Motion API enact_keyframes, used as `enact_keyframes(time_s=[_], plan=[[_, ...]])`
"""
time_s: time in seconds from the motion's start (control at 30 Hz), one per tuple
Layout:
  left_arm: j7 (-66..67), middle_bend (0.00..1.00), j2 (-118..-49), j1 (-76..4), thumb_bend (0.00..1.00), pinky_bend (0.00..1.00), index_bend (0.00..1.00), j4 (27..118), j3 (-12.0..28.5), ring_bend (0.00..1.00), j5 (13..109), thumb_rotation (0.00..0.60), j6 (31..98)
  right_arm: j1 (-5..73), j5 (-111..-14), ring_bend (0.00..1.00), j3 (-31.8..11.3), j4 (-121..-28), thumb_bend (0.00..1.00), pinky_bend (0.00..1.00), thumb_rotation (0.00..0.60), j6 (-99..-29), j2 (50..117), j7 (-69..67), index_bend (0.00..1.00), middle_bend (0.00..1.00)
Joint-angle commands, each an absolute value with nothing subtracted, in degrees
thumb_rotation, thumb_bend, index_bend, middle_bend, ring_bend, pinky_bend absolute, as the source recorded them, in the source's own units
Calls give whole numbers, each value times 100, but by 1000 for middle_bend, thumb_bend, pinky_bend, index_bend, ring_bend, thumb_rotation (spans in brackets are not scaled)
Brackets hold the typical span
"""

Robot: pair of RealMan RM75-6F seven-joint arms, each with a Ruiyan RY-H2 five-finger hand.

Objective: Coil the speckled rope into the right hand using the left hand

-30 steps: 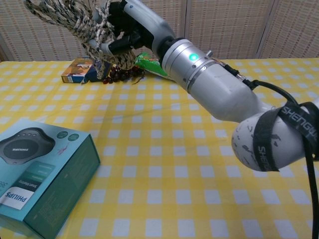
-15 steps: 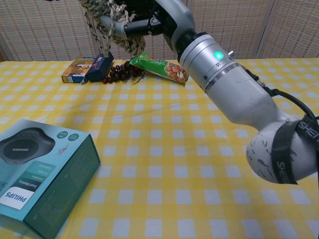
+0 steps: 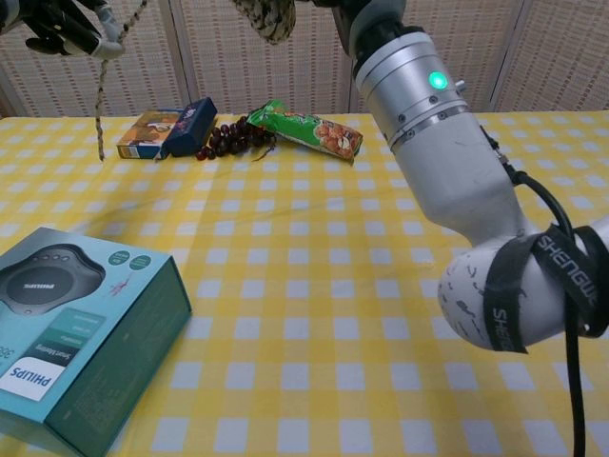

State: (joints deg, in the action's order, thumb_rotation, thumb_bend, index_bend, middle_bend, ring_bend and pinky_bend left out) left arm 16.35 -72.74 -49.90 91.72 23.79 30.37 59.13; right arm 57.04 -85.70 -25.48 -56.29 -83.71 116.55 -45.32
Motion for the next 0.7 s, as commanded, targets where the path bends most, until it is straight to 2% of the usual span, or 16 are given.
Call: enact_keyframes(time_s=[0.03, 0.47, 0.7], plan=[[1654, 863, -7248, -4941, 401, 937, 704, 9150, 2315, 775, 3032, 600, 5925, 5720, -8532, 574, -2614, -5598, 457, 615, 600, -8430, 11676, -4557, 904, 715], [1761, 863, -7155, -4738, 400, 937, 707, 9092, 2007, 775, 3376, 600, 6071, 5725, -8227, 580, -2943, -5403, 454, 615, 600, -8662, 11808, -4377, 908, 716], [1860, 863, -7318, -4544, 400, 937, 710, 8869, 1677, 775, 4718, 600, 6885, 5734, -7941, 583, -3063, -5236, 497, 615, 600, -8527, 11842, -3712, 909, 716]])
